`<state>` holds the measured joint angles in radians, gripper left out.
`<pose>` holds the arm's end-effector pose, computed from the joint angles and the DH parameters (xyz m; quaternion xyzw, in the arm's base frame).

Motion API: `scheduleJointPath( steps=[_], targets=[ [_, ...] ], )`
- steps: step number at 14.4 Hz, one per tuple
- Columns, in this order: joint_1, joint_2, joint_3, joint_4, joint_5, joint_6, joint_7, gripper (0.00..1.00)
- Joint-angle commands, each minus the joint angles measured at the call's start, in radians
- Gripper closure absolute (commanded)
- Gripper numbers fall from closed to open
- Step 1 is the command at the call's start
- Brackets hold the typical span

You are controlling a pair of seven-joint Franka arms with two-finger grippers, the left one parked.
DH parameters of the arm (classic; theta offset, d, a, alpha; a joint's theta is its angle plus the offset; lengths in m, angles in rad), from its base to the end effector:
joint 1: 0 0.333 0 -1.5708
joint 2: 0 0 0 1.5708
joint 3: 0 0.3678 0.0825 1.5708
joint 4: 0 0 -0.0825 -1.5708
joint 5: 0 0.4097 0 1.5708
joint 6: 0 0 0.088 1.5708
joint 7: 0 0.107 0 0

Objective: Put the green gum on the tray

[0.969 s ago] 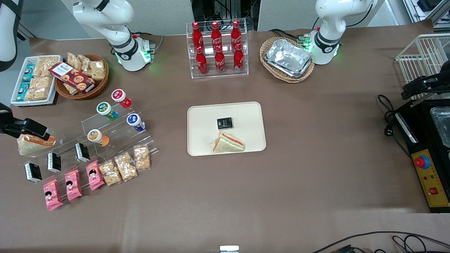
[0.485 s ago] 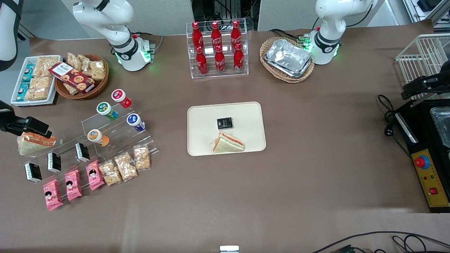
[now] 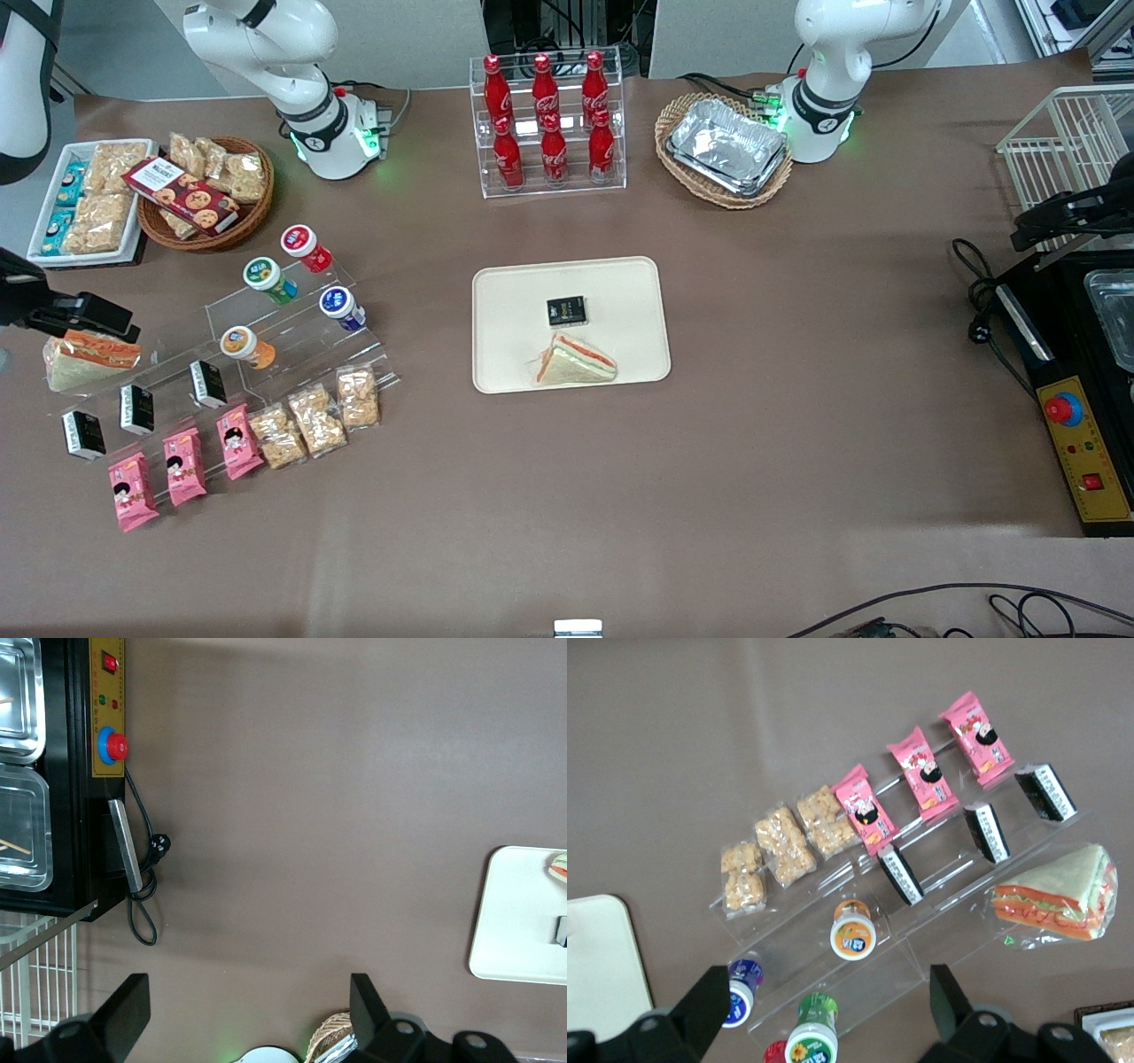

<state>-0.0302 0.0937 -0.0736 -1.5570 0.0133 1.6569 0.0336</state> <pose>0.6171 -0.0607 0.6347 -0.9976 0.0690 -0.0033 0.0031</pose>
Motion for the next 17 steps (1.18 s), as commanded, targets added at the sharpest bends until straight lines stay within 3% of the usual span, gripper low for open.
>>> scheduleJointPath(
  steps=[1, 7, 12, 17],
  targets=[
    [0.004, -0.113, -0.002, -0.168, 0.000, 0.024, 0.003, 0.00],
    [0.004, -0.313, 0.003, -0.422, 0.004, 0.078, 0.012, 0.00],
    [0.029, -0.330, 0.032, -0.555, 0.016, 0.142, 0.032, 0.00],
    [0.064, -0.374, 0.037, -0.732, 0.016, 0.309, 0.037, 0.00]
  ],
)
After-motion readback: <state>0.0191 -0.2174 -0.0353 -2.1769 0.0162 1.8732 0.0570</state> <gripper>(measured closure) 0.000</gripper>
